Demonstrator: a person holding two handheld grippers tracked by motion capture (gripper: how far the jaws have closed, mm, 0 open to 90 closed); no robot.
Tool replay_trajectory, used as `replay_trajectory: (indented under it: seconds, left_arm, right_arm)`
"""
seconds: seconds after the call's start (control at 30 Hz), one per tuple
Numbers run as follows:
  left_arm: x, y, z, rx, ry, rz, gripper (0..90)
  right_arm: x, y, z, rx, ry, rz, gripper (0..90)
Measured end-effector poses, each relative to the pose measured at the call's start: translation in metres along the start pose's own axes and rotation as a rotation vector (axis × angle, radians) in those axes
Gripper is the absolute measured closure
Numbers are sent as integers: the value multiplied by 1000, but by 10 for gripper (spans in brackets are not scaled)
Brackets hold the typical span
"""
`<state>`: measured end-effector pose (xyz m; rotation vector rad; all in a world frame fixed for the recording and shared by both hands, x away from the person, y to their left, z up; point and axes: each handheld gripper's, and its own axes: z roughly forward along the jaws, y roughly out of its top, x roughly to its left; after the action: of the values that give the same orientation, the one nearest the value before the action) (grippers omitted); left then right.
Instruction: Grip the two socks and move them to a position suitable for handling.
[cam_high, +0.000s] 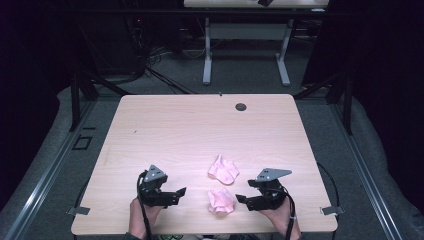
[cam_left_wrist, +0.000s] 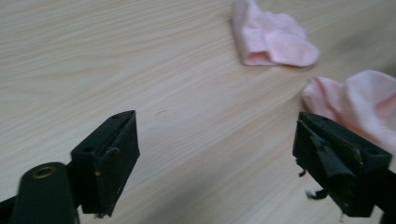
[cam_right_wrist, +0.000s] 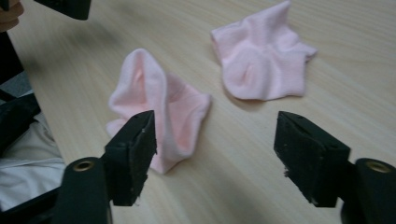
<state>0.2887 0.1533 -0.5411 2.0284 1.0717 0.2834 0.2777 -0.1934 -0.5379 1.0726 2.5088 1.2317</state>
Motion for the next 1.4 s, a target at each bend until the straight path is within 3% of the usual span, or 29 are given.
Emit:
replay_trajectory:
  seconds: [0.03, 0.07, 0.1, 0.13, 0.33, 0.4, 0.47, 0.53, 0.63, 0.7, 0.8, 1.03, 1.1, 1.23, 1.3, 1.37, 1.4]
  left_arm:
    - [0, 0, 0, 0, 0, 0, 194]
    - [-9, 5, 4, 8, -45, 18, 212]
    - [-9, 5, 4, 8, -45, 18, 233]
    - [-20, 11, 10, 19, -78, 42, 255]
    - [-47, 29, 31, 101, -220, 124, 319]
    - [-52, 33, 41, 137, -227, 141, 377]
    - [-53, 34, 51, 165, -258, 141, 509]
    - [-54, 33, 61, 196, -254, 145, 678]
    - [-57, 30, 68, 191, -252, 161, 857]
    - [-58, 31, 68, 193, -250, 166, 873]
    - [-60, 33, 63, 155, -235, 183, 883]
    - [-59, 38, 45, 76, -232, 161, 889]
    - [-61, 40, 43, 63, -202, 182, 889]
    - [-59, 43, 40, 42, -199, 160, 889]
    - [-59, 44, 39, 36, -196, 165, 888]
    - [-59, 45, 36, 25, -193, 167, 888]
    - [-58, 45, 35, 14, -191, 164, 889]
  right_arm:
    - [3, -1, 2, 6, 6, -8, 346]
    - [7, -1, 3, 15, 3, -16, 360]
    - [9, -2, 4, 20, -1, -22, 399]
    - [11, -2, 5, 25, 2, -22, 429]
    - [19, -4, 22, 90, 24, -31, 551]
    - [20, -6, 29, 117, 21, -42, 617]
    - [18, -6, 36, 140, 21, -40, 696]
    - [14, -6, 38, 139, 24, -41, 776]
    - [9, -5, 37, 132, 22, -39, 831]
    - [7, -4, 35, 115, 19, -39, 840]
    - [6, 0, 29, 98, 8, -49, 845]
    - [0, 9, 20, 94, -20, -67, 832]
    - [-2, 11, 20, 91, -33, -52, 753]
    - [1, 5, 31, 112, -19, -15, 589]
    - [3, 0, 37, 128, -14, -2, 602]
    - [3, -5, 41, 138, 2, 6, 677]
    - [2, -7, 42, 145, -12, 9, 732]
